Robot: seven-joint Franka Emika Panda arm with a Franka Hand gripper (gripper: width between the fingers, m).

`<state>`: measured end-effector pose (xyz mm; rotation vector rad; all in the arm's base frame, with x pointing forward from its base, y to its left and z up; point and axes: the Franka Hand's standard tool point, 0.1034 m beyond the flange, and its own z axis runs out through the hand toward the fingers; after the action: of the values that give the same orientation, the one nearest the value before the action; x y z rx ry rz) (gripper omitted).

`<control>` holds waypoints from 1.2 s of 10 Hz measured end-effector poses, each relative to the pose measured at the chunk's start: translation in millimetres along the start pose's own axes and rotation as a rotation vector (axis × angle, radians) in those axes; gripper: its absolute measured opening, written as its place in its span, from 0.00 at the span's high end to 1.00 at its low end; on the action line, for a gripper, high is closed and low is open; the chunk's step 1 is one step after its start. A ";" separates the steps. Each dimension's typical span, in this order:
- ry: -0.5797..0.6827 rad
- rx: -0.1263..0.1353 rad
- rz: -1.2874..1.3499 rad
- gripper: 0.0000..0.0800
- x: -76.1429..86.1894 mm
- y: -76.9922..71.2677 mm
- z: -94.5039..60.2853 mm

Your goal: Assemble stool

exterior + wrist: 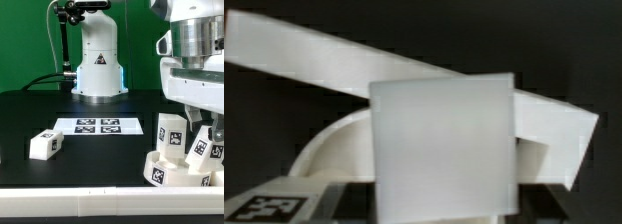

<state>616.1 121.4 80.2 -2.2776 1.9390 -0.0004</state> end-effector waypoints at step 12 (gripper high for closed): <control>-0.098 0.042 0.687 0.45 -2.6 -0.3 3.4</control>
Offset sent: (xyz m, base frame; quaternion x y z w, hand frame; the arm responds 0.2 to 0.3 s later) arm -0.0029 -0.0088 0.0028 0.0452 -0.0129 0.2306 0.9719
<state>616.3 124.4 77.1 -1.4474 2.5162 0.1415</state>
